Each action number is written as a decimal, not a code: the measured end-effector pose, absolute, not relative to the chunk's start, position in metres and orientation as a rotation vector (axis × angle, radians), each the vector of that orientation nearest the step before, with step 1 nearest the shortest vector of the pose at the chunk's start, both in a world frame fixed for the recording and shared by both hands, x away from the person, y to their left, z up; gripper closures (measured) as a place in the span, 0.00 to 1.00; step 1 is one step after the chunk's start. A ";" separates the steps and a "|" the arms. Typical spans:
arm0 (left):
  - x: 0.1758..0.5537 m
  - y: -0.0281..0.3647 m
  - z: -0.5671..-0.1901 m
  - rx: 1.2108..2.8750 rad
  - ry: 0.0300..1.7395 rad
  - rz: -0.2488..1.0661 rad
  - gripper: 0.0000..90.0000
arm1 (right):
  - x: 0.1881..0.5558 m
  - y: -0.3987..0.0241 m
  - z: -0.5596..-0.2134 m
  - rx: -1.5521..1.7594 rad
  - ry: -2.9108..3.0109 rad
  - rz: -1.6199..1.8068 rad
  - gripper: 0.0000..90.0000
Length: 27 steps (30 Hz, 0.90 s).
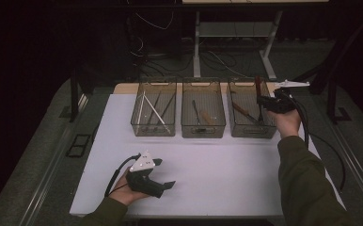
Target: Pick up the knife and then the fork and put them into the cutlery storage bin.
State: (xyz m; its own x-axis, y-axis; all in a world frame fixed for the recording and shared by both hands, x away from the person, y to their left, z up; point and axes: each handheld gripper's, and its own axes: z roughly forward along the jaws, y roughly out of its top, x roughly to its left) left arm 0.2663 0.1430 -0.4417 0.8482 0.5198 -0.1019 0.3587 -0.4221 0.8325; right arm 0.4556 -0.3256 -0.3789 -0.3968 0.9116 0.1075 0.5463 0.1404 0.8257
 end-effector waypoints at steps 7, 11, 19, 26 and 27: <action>0.266 0.143 -0.442 2.060 0.639 0.213 0.08 | 0.454 -0.326 -0.386 1.409 2.046 1.112 0.86; 0.266 0.143 -0.442 2.061 0.639 0.214 0.08 | 0.454 -0.323 -0.388 1.412 2.098 1.039 0.86; 0.266 0.143 -0.442 2.059 0.640 0.212 0.08 | 0.460 -0.316 -0.389 1.425 2.131 1.010 0.69; 0.267 0.143 -0.442 2.058 0.643 0.212 0.08 | 0.459 -0.318 -0.387 1.462 2.096 1.078 0.50; 0.267 0.144 -0.442 2.059 0.642 0.213 0.08 | 0.458 -0.319 -0.386 1.469 2.087 1.093 0.48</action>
